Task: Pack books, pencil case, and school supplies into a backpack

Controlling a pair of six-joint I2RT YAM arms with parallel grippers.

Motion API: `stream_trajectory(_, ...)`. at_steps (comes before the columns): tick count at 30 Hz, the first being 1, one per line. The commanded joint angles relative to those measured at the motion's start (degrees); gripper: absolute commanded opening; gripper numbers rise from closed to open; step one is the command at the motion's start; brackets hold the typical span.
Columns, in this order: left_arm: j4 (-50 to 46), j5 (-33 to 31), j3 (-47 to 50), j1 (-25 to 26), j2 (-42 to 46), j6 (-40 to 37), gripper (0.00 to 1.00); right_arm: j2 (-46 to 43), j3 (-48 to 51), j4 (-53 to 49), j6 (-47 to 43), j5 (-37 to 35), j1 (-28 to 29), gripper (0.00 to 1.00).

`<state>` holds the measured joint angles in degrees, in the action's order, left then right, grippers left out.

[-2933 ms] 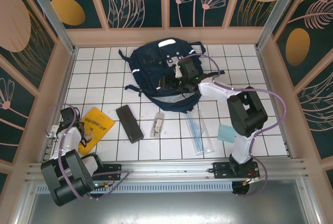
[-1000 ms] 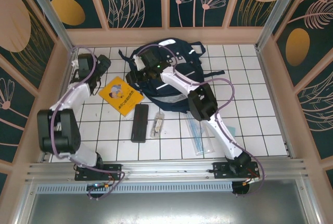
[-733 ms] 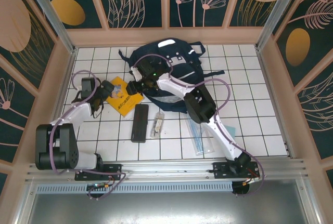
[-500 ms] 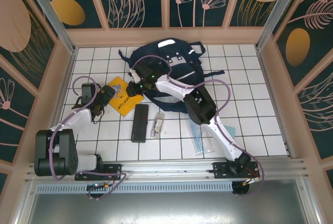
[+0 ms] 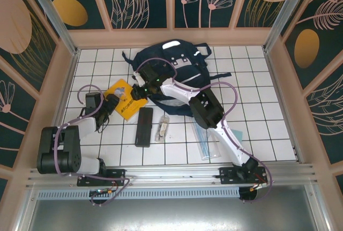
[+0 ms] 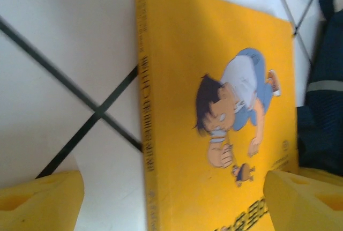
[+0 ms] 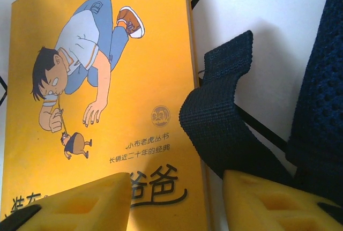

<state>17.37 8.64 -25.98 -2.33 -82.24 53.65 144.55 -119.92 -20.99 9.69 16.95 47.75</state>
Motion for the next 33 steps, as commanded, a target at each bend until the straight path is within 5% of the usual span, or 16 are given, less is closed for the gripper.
stream_trajectory(1,14.90,12.99,2.60,1.13,-7.69,3.50,0.84,0.73,3.25,-3.95,1.44,6.03,1.65,0.46)
stream_trajectory(10,18.34,17.51,-1.09,3.91,-11.33,4.58,0.82,1.21,3.33,-2.96,1.21,6.18,1.47,0.36)
stream_trajectory(20,14.37,21.41,-4.19,7.95,-2.81,7.71,0.83,0.77,4.13,-1.39,4.16,6.31,0.01,0.32)
stream_trajectory(33,11.91,13.48,-4.32,9.26,-6.29,5.61,0.84,-11.51,14.72,3.14,6.26,12.40,-0.56,0.32)
